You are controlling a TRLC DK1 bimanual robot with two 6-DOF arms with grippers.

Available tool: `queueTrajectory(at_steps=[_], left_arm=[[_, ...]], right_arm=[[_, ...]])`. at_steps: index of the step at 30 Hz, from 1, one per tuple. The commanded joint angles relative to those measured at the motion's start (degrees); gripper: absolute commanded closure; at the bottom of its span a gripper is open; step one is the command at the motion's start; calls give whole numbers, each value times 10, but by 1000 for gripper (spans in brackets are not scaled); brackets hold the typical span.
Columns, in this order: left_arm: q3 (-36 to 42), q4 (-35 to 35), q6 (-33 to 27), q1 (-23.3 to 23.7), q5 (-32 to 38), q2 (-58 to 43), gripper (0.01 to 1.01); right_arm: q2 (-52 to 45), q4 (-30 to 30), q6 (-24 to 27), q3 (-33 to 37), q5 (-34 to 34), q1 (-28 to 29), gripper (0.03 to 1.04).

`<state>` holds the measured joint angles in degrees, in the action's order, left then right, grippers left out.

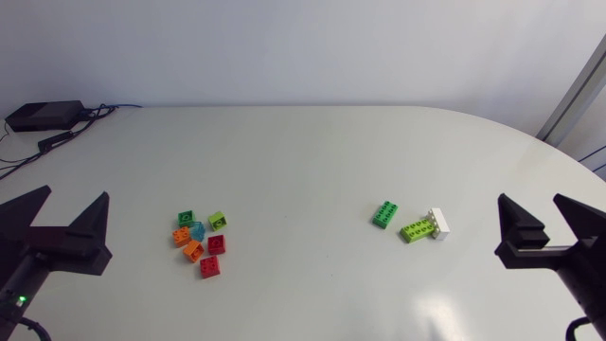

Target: Sort duplo bricks by size, large to the right and small to the left

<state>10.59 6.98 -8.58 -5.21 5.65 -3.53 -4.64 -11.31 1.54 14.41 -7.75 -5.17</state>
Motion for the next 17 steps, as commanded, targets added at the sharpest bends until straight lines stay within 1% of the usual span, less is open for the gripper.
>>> queueTrajectory(at_steps=[1, 13, 17], left_arm=[[-26, -15, 29, 11, -12, 9, 44], [-106, -70, 86, 52, -57, 35, 43], [-106, -70, 86, 52, -57, 35, 44]], right_arm=[[11, 23, -3, -32, 11, 11, 67], [46, 113, -15, -144, 77, 52, 67], [46, 113, -15, -144, 77, 52, 69]])
